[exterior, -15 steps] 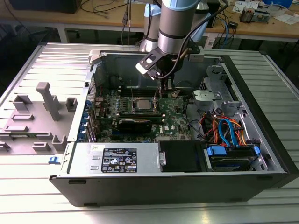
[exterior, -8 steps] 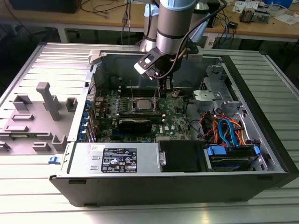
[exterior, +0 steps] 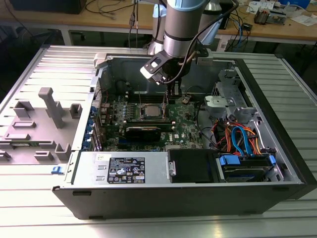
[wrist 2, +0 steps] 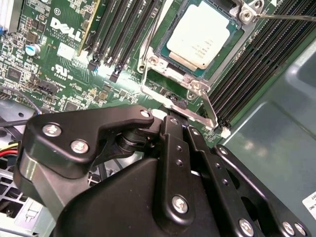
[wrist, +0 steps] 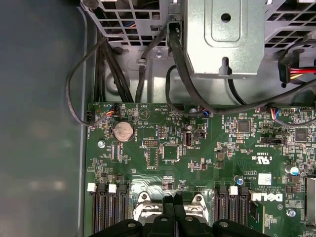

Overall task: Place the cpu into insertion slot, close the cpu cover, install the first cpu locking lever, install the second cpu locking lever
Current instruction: 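Close the cpu cover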

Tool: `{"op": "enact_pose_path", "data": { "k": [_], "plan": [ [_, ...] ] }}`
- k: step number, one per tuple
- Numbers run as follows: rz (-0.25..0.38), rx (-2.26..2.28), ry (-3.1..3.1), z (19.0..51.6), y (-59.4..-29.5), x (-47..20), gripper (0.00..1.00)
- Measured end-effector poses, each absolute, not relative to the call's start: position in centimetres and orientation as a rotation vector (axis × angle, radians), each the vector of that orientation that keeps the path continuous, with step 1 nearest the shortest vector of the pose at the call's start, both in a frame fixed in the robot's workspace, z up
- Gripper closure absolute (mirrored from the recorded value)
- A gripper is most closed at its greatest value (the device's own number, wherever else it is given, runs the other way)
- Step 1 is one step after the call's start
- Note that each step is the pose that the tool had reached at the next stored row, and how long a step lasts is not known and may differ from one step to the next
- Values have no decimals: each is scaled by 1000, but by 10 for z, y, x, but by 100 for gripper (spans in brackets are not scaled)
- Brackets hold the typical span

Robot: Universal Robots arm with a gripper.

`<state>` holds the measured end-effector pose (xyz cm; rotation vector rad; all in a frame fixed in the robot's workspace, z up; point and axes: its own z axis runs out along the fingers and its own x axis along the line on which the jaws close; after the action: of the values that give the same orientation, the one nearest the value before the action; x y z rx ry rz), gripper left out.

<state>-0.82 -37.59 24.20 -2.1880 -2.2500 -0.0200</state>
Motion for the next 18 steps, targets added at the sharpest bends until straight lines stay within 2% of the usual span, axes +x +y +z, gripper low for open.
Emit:
{"op": "enact_pose_path", "data": {
  "k": [18],
  "plan": [
    [-20, -2188, -2250, 242, -376, -12, 89]
  ]
}}
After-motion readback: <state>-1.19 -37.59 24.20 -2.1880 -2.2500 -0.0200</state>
